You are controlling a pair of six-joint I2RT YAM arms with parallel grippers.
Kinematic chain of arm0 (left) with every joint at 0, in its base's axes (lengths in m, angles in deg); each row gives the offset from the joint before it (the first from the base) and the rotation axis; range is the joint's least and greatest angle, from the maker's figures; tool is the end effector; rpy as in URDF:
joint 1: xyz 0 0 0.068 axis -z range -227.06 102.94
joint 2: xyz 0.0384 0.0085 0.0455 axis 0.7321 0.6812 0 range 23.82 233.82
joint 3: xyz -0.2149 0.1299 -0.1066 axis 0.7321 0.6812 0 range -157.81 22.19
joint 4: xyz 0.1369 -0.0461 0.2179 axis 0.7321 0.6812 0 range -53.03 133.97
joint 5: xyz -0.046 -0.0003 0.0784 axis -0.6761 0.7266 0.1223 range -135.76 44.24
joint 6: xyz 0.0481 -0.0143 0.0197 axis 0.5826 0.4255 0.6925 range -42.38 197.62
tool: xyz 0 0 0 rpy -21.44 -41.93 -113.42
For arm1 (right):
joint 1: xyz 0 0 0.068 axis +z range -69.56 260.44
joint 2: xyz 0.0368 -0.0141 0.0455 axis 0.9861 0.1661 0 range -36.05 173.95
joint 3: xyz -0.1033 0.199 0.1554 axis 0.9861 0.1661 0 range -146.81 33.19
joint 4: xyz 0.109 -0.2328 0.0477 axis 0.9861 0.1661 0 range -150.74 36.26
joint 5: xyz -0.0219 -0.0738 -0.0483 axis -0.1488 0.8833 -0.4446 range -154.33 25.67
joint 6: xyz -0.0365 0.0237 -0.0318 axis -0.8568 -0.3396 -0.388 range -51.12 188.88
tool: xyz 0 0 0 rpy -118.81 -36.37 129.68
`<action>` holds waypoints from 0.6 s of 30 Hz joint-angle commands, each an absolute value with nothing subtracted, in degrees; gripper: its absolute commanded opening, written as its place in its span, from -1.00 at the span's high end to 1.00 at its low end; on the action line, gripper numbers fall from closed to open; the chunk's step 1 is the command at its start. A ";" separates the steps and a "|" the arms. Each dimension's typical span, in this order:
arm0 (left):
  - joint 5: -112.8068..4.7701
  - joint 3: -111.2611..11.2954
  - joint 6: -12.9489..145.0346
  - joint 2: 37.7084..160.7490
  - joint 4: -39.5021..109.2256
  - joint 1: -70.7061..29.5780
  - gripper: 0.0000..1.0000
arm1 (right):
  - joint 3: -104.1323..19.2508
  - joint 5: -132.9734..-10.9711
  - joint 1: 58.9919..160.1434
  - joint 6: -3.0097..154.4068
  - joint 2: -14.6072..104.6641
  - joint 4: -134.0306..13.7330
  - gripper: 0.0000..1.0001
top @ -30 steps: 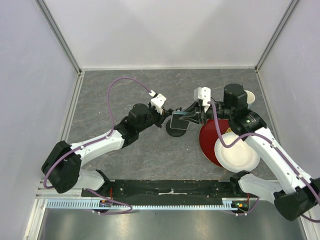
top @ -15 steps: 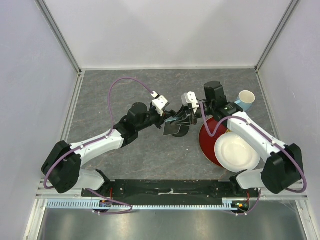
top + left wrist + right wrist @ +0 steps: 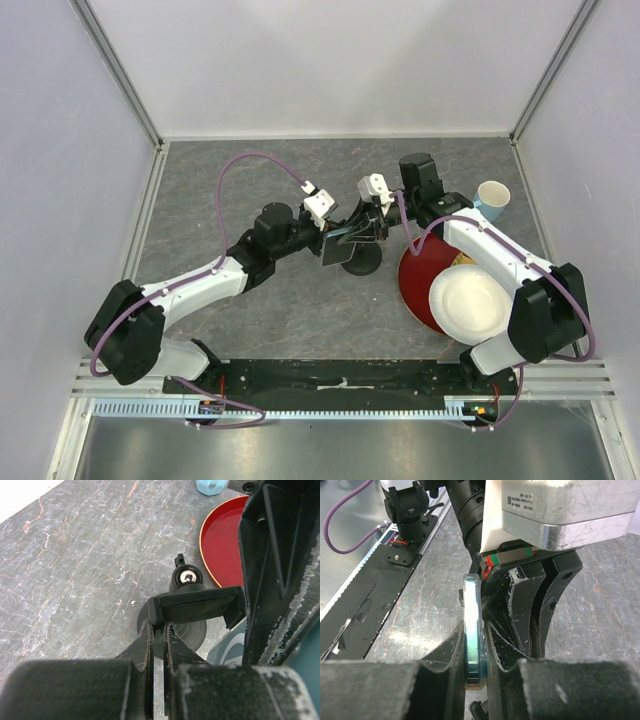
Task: Place the phone on the phone stand
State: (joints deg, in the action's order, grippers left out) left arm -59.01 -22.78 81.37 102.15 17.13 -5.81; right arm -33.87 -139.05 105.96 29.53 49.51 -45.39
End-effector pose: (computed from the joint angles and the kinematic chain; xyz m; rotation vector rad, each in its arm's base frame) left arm 0.2275 -0.2104 0.2619 0.8619 1.6394 -0.6701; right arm 0.2742 0.1690 0.3094 -1.5360 1.0917 1.2106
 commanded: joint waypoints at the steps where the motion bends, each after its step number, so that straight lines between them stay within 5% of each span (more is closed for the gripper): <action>1: -62.28 -23.52 82.63 102.84 19.74 -5.40 0.95 | -38.26 -142.73 104.61 26.43 49.99 -50.55 1.00; 9: -58.79 -24.66 78.16 103.01 20.18 -5.67 0.94 | -37.82 -141.68 104.43 30.90 49.47 -50.72 1.00; 11: -56.58 -25.36 72.98 102.93 21.66 -5.67 0.61 | -38.17 -140.45 104.43 34.41 49.03 -50.90 1.00; 12: -55.52 -25.62 71.75 102.49 22.37 -5.75 0.25 | -38.52 -139.92 104.43 37.91 49.03 -51.42 1.00; 18: -50.44 -25.01 63.74 96.26 28.14 -5.93 -0.49 | -32.22 -134.39 104.52 54.44 45.60 -68.50 1.00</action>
